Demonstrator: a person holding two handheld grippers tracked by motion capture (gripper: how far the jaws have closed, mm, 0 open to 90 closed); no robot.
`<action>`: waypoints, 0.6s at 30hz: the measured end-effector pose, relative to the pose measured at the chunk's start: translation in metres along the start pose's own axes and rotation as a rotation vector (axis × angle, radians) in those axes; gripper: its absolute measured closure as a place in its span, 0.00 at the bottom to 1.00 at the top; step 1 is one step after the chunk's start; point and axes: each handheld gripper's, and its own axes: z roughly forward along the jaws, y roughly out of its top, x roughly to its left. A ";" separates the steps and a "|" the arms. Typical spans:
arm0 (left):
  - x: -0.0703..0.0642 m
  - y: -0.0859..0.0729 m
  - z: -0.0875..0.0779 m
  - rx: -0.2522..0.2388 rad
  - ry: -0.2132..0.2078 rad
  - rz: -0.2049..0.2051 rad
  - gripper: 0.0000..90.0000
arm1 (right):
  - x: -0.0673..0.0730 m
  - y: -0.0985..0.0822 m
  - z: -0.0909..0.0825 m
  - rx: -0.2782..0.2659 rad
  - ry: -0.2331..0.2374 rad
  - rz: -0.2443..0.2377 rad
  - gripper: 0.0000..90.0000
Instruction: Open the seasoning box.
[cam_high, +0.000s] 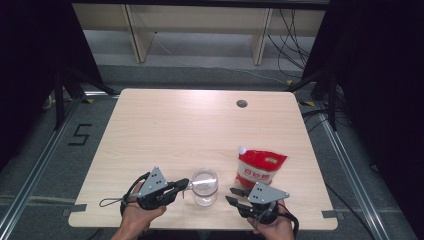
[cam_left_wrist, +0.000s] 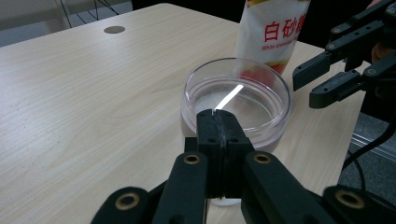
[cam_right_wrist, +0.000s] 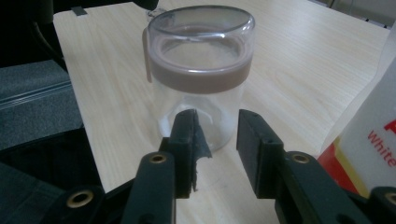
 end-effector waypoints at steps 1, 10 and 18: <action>0.000 0.000 0.000 -0.001 0.005 -0.001 0.99 | 0.000 0.001 0.002 -0.004 0.009 0.000 0.79; 0.002 -0.002 -0.001 0.009 0.020 0.005 0.98 | 0.000 0.005 0.009 -0.004 0.007 -0.014 0.85; 0.001 -0.002 -0.001 0.007 0.021 0.001 0.98 | 0.001 0.015 0.015 -0.046 0.016 -0.052 0.96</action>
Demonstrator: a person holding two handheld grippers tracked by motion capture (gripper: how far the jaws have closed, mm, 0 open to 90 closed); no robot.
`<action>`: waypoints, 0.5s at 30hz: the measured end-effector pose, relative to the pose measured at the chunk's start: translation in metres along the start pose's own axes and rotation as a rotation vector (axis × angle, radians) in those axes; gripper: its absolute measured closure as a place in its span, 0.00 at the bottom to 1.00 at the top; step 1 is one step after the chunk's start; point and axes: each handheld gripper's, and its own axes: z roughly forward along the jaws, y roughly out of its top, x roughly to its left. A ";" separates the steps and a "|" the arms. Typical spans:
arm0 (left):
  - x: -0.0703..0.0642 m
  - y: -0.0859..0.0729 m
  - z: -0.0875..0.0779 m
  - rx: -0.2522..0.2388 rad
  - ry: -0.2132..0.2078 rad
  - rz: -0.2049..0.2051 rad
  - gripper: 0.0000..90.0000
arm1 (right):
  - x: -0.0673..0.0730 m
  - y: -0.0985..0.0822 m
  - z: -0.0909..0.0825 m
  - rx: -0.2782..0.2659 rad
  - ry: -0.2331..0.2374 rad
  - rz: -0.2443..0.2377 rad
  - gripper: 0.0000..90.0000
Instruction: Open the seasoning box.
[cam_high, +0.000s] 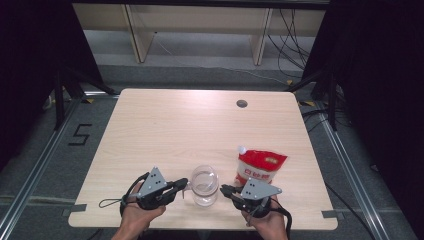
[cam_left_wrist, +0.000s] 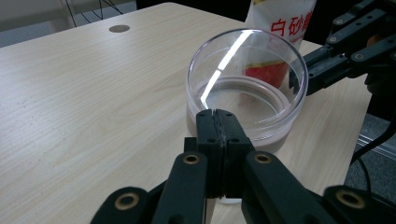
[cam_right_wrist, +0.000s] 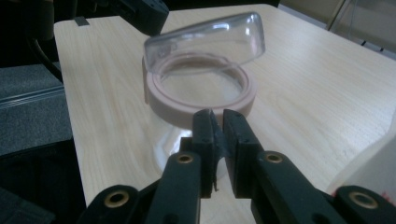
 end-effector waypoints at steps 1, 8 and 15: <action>0.000 0.000 0.000 0.001 -0.001 0.001 0.98 | 0.000 0.002 0.001 0.001 0.001 0.000 0.96; 0.000 0.000 0.000 0.003 -0.005 0.000 0.98 | 0.002 0.011 0.007 -0.018 -0.001 -0.054 1.00; 0.006 0.002 -0.006 -0.018 -0.046 -0.023 0.78 | 0.004 0.020 0.007 -0.043 -0.008 -0.072 1.00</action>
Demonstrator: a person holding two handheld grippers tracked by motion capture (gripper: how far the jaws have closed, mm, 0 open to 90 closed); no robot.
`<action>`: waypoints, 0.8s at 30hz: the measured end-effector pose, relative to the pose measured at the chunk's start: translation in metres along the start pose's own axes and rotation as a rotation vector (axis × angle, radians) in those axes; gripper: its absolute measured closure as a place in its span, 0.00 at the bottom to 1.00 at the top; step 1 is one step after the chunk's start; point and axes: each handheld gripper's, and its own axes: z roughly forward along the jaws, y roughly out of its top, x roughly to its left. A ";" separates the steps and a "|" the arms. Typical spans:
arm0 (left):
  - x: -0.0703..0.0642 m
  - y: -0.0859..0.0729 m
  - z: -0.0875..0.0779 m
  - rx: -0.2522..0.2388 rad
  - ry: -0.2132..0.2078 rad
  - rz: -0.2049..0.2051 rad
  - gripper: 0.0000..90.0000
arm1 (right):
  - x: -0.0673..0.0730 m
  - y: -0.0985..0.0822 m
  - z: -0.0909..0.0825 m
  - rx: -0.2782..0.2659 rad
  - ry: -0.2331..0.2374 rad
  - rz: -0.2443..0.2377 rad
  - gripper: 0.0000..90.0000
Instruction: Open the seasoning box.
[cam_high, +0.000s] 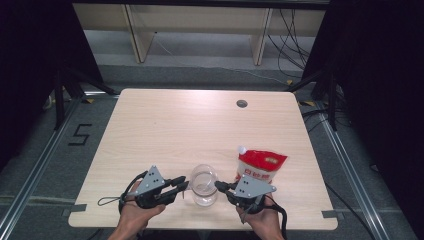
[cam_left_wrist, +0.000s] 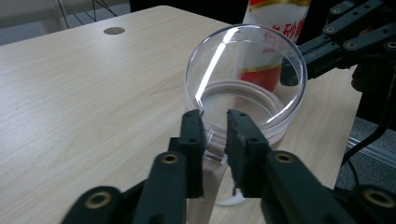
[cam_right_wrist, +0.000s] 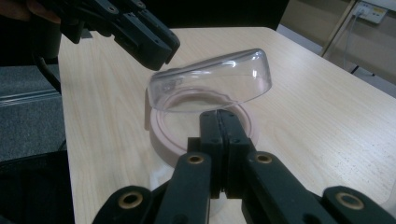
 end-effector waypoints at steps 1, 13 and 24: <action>0.000 0.000 0.000 0.000 0.000 0.000 0.70 | 0.000 0.000 0.000 0.000 0.000 0.000 1.00; 0.002 -0.030 -0.012 0.070 0.026 0.009 0.29 | 0.007 0.013 0.006 -0.024 0.012 -0.032 1.00; 0.013 -0.049 -0.017 0.112 0.061 0.012 0.19 | 0.015 0.023 0.013 -0.031 0.042 -0.034 0.99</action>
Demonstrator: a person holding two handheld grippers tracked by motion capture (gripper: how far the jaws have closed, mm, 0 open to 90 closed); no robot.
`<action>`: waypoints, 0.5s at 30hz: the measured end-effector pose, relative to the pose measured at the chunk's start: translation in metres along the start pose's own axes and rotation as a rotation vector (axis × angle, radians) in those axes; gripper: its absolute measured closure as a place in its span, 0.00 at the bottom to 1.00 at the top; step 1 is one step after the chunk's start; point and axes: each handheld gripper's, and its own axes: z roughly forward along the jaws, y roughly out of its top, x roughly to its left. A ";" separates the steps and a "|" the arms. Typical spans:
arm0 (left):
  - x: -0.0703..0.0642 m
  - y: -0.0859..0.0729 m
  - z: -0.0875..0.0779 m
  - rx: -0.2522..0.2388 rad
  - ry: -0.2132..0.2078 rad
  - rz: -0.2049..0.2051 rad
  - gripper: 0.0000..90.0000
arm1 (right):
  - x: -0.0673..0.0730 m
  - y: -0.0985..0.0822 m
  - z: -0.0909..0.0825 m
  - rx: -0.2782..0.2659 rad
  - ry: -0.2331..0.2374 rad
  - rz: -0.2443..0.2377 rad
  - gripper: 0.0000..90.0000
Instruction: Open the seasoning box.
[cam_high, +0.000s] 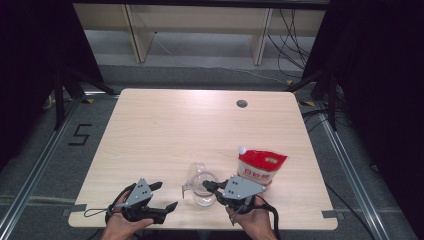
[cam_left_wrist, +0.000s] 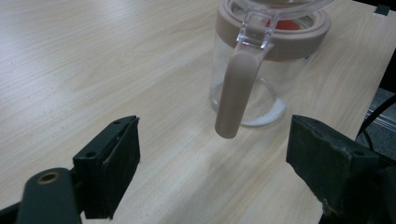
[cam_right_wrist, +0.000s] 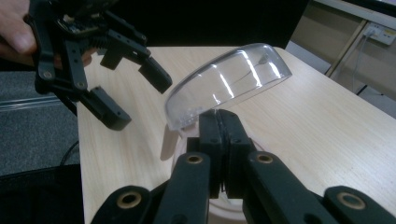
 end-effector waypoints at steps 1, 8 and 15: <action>-0.001 -0.003 -0.001 0.003 0.012 -0.025 0.19 | 0.000 0.001 0.001 -0.006 -0.001 -0.009 0.99; 0.003 -0.005 -0.001 0.010 0.019 -0.015 0.18 | 0.002 0.003 0.006 -0.014 0.015 -0.014 0.99; 0.008 -0.007 -0.001 0.013 0.033 -0.024 0.18 | 0.008 0.007 0.013 -0.014 0.034 -0.015 0.98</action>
